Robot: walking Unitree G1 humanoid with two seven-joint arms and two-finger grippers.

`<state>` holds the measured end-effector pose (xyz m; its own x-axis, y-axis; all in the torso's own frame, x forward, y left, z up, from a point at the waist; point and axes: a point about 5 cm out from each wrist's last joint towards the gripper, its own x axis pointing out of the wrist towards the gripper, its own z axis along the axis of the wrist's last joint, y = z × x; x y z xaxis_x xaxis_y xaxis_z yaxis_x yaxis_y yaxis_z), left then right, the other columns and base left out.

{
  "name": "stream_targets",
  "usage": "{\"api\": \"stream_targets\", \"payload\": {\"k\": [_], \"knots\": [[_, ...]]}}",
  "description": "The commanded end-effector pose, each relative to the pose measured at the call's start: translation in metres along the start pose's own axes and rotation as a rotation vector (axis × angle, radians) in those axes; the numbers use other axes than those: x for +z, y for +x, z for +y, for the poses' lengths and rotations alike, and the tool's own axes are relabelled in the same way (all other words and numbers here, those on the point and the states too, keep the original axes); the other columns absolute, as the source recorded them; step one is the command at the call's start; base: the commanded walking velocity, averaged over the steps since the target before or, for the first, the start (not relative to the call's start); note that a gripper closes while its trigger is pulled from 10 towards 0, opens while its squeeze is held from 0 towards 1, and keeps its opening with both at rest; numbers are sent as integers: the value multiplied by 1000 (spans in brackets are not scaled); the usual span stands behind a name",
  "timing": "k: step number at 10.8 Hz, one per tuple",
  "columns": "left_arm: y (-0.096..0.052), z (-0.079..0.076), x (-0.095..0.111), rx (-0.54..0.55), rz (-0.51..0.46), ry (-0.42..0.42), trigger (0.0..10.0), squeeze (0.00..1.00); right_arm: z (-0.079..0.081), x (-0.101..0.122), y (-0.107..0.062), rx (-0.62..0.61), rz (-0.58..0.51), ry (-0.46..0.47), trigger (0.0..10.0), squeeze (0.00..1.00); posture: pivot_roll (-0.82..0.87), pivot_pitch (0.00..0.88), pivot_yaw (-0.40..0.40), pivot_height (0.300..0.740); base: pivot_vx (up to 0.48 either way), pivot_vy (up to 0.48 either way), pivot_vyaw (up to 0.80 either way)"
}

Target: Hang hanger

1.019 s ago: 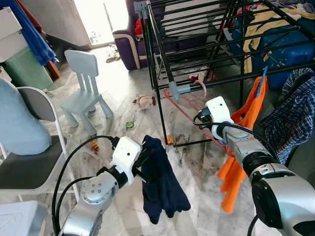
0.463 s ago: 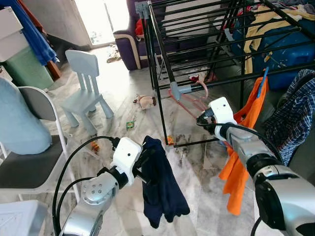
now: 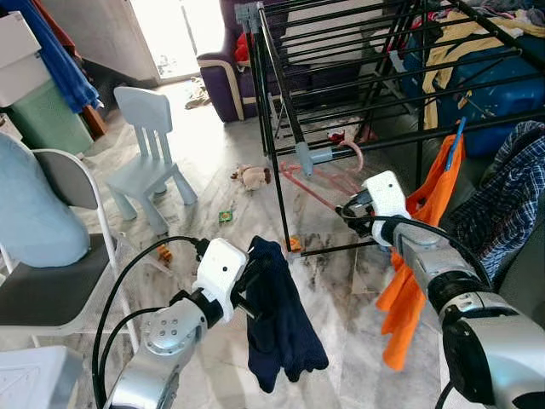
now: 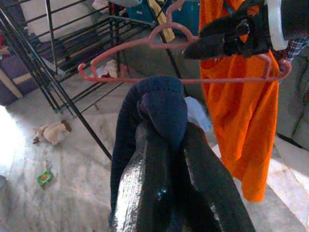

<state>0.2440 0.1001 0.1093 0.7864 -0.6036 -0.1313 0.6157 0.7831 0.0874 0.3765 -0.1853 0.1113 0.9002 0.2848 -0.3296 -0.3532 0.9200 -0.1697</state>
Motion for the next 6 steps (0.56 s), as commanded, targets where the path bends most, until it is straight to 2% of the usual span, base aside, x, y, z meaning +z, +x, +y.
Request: {"api": "stream_targets", "payload": {"k": [1, 2, 3, 4, 5, 6], "knots": [[-2, 2, 0, 12, 2, 16, 10000, 0, -2, -16, -4, -18, 51, 33, 10000, 0, 0, 0, 136, 740, 0, 0, 0], [-2, 2, -1, 12, 2, 16, 10000, 0, -3, -16, -5, -22, 42, 39, 10000, 0, -2, 0, 136, 740, 0, 0, 0], [-1, 2, 0, 11, 1, 16, 10000, 0, -7, -15, -6, -31, 40, 42, 10000, 839, -6, 0, 139, 740, 0, 0, 0], [-1, 2, 0, 9, 2, 17, 10000, 0, -9, -15, -7, -30, 52, 19, 10000, 761, -6, 0, 139, 740, 0, 0, 0], [0, 2, 0, 11, 2, 16, 10000, 0, -13, -16, -9, -22, 66, 12, 10000, 20, -7, 0, 135, 740, 0, 0, 0], [-1, 2, -1, 14, 4, 14, 10000, 0, -16, -19, -12, -15, 83, -3, 10000, 0, -7, 0, 132, 740, 0, 0, 0]]}}
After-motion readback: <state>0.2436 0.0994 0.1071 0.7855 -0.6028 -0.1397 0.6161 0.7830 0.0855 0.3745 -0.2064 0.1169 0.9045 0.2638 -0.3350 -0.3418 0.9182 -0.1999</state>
